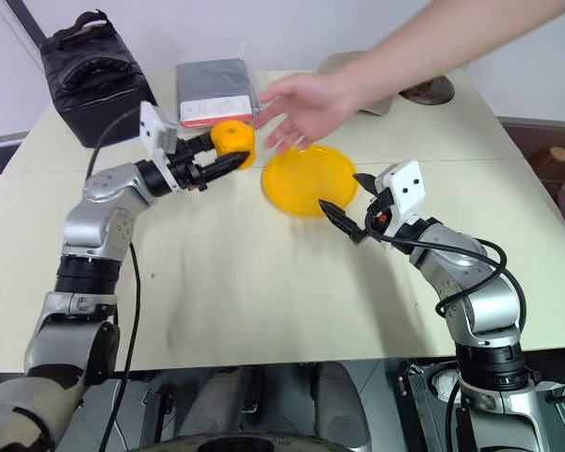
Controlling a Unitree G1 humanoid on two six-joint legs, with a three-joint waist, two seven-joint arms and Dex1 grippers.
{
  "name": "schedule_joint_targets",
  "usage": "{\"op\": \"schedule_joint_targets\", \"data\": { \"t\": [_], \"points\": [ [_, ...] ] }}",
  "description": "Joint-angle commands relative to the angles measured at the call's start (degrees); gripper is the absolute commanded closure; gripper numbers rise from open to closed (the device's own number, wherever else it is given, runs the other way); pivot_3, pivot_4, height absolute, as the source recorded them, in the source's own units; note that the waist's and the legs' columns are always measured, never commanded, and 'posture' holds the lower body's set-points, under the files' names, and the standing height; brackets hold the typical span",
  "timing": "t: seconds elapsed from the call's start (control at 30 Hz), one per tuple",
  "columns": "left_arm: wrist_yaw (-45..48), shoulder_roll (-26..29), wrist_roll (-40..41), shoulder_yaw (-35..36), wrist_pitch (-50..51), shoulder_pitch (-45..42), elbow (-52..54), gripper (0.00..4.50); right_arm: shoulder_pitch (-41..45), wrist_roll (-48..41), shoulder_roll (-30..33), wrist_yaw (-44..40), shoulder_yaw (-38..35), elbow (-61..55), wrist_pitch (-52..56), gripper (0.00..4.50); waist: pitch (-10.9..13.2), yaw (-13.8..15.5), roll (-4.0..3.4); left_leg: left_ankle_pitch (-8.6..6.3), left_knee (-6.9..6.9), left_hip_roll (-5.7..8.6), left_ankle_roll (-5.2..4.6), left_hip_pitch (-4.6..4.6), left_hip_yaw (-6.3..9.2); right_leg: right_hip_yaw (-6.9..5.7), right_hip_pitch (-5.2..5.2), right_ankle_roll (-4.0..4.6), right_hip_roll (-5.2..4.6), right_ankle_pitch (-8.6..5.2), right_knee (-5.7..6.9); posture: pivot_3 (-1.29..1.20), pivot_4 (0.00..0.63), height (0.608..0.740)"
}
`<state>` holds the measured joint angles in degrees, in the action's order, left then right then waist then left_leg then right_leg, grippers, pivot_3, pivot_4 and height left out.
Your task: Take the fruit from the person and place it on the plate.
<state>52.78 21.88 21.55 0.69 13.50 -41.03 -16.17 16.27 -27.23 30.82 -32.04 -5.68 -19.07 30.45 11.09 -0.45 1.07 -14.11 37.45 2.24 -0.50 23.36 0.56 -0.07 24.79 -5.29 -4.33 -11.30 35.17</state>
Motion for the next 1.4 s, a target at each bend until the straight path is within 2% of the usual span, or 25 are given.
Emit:
{"op": "schedule_joint_targets", "data": {
  "t": [0.03, 0.33, 0.57, 0.6, 0.67, 0.73, 0.77, 0.93, 1.07, 1.23, 1.4],
  "points": [
    [-1.49, -3.19, -2.22, -1.32, -4.30, -2.31, -2.96, 2.05, 0.14, -0.06, -0.60, 0.52, -1.45, -1.59, -1.38, 0.00, 0.01, 0.21, 0.01, 0.00, 0.02, 0.00, 0.00, 0.02, 0.01, -0.01, 0.00, 0.00, 0.00, 0.00, 0.00, 0.00, 0.150, 0.740],
    [-6.95, -12.57, -10.47, -2.18, -21.33, -14.13, -31.11, 2.05, -1.46, 0.20, -1.24, 2.66, -2.12, -3.12, -1.69, 0.00, 0.01, 1.17, 0.03, -0.03, 0.08, 0.01, -0.06, 0.02, -0.04, -0.02, 0.00, -0.02, 0.02, 0.01, -0.02, 0.00, 0.150, 0.740],
    [-6.80, -14.56, -11.94, -0.66, -27.60, -18.80, -42.18, 2.05, -2.77, 0.11, -1.01, 3.98, -2.97, -4.33, -1.58, 0.00, 0.02, 1.15, 0.04, -0.04, 0.10, 0.01, -0.08, 0.03, -0.04, -0.03, 0.00, -0.05, 0.04, 0.01, 0.00, 0.00, 0.150, 0.740],
    [-6.31, -14.70, -11.68, -0.36, -27.90, -19.12, -42.82, 2.05, -2.86, 0.12, -1.00, 4.09, -3.04, -4.43, -1.56, 0.00, 0.02, 1.13, 0.04, -0.05, 0.11, 0.01, -0.09, 0.04, -0.04, -0.03, 0.00, -0.05, 0.04, 0.01, 0.00, 0.00, 0.150, 0.740],
    [-4.46, -15.06, -10.58, 0.46, -27.62, -19.57, -43.24, 1.01, -3.03, 0.17, -1.00, 4.41, -3.26, -4.59, -1.58, 0.00, 0.02, 1.16, 0.04, -0.05, 0.13, 0.01, -0.09, 0.05, -0.04, -0.03, -0.01, -0.06, 0.03, 0.01, 0.00, 0.00, 0.150, 0.740],
    [-3.67, -15.18, -10.58, 0.79, -27.72, -19.77, -43.53, 0.20, -3.10, 0.18, -0.99, 4.62, -3.34, -4.67, -1.58, 0.00, 0.02, 1.15, 0.04, -0.05, 0.14, 0.01, -0.09, 0.05, -0.04, -0.03, -0.01, -0.06, 0.03, 0.01, 0.00, 0.00, 0.150, 0.740],
    [-3.19, -15.24, -10.75, 0.83, -27.67, -19.80, -43.68, 0.07, -3.03, 0.21, -0.98, 4.69, -3.34, -4.58, -1.61, 0.00, 0.02, 1.15, 0.04, -0.05, 0.14, 0.01, -0.10, 0.05, -0.04, -0.03, -0.01, -0.06, 0.03, 0.01, 0.00, 0.00, 0.150, 0.740],
    [-5.38, -15.11, -13.24, 0.31, -29.45, -20.10, -44.57, 0.07, -2.96, 0.17, -0.93, 4.86, -3.40, -4.33, -1.75, 0.00, 0.02, 1.12, 0.04, -0.06, 0.15, 0.00, -0.10, 0.05, -0.03, -0.03, -0.01, -0.07, 0.04, 0.01, 0.01, 0.00, 0.150, 0.740],
    [-8.23, -13.76, -11.72, 3.31, -30.47, -22.48, -45.19, 0.07, -2.70, 0.31, -0.94, 4.78, -3.34, -3.86, -1.98, 0.00, 0.03, 1.14, 0.06, -0.06, 0.19, 0.00, -0.11, 0.05, -0.03, -0.03, -0.02, -0.07, 0.04, 0.02, 0.01, 0.00, 0.150, 0.740],
    [-9.16, -7.17, -8.42, 8.36, -27.79, -24.89, -41.79, 0.07, -0.98, 0.59, -0.27, 3.41, -3.12, -1.69, -2.64, 0.00, 0.03, 0.63, 0.06, -0.07, 0.21, -0.04, -0.12, 0.06, -0.03, -0.03, -0.01, -0.08, 0.10, 0.02, 0.02, 0.00, 0.150, 0.740],
    [-6.95, 0.77, -7.55, 9.12, -21.10, -18.66, -30.56, 0.07, 1.18, 1.72, 0.35, 1.27, -3.37, 3.18, -4.82, 0.00, 0.02, 0.56, 0.04, -0.08, 0.21, -0.07, -0.13, 0.03, -0.01, -0.02, -0.03, -0.08, 0.14, 0.02, 0.06, 0.00, 0.150, 0.740]
  ]
}}
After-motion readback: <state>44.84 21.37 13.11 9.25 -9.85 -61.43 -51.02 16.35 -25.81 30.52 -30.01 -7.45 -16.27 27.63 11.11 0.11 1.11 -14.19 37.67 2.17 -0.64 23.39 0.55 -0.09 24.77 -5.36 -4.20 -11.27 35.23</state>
